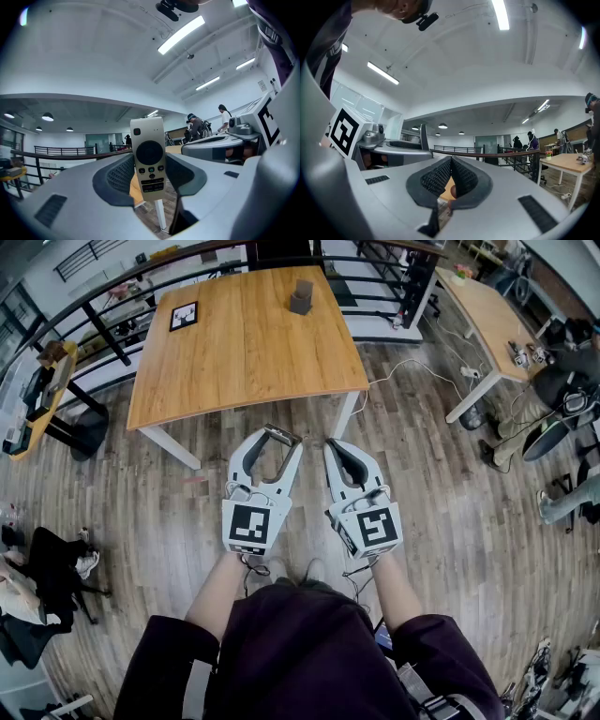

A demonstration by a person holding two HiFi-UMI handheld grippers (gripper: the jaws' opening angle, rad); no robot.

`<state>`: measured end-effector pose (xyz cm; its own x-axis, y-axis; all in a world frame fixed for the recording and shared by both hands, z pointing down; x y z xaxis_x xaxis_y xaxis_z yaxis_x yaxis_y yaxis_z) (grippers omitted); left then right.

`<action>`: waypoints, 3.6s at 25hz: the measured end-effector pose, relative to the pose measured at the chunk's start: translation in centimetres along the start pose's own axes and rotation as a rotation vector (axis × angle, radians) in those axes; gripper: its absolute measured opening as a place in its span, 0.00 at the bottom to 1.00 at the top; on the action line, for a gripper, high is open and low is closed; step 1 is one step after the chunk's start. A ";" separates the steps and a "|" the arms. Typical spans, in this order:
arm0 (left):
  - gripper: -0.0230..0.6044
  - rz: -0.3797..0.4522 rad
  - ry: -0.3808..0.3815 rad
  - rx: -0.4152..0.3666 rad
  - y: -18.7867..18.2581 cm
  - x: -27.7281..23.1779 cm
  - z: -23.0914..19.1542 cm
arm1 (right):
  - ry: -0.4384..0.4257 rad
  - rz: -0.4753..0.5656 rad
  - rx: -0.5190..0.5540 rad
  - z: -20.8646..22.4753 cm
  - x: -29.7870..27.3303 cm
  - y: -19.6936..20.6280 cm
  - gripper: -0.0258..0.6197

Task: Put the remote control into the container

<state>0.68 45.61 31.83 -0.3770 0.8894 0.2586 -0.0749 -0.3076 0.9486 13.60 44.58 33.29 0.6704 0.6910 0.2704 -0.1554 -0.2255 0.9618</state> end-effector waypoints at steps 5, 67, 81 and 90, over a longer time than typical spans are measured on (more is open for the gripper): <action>0.37 -0.021 -0.002 0.008 0.4 -1.9 1.7 | -0.005 -0.004 0.006 2.7 0.6 0.1 0.07; 0.37 -0.083 0.025 -0.016 13.0 -35.9 -17.8 | -0.010 0.026 -0.007 26.1 -31.8 9.8 0.07; 0.37 -0.078 0.040 -0.040 15.7 -44.1 -23.6 | -0.010 0.027 -0.015 30.6 -40.7 12.6 0.07; 0.37 -0.005 0.083 -0.037 18.5 -50.2 -31.3 | 0.033 0.031 0.000 32.6 -50.3 15.3 0.07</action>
<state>-10.72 -15.29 30.73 -0.4515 0.8604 0.2362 -0.1110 -0.3168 0.9420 1.14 -15.98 33.03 0.6409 0.7061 0.3013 -0.1755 -0.2473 0.9529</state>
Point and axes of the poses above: the fingertips, and each gripper's own axes: x backward along the fingers, z to its right, y out of its underside, the point moved 6 cm from there along x, backward along the fingers, and after that the axes turned 12 degrees about z, right-handed, at the moved point
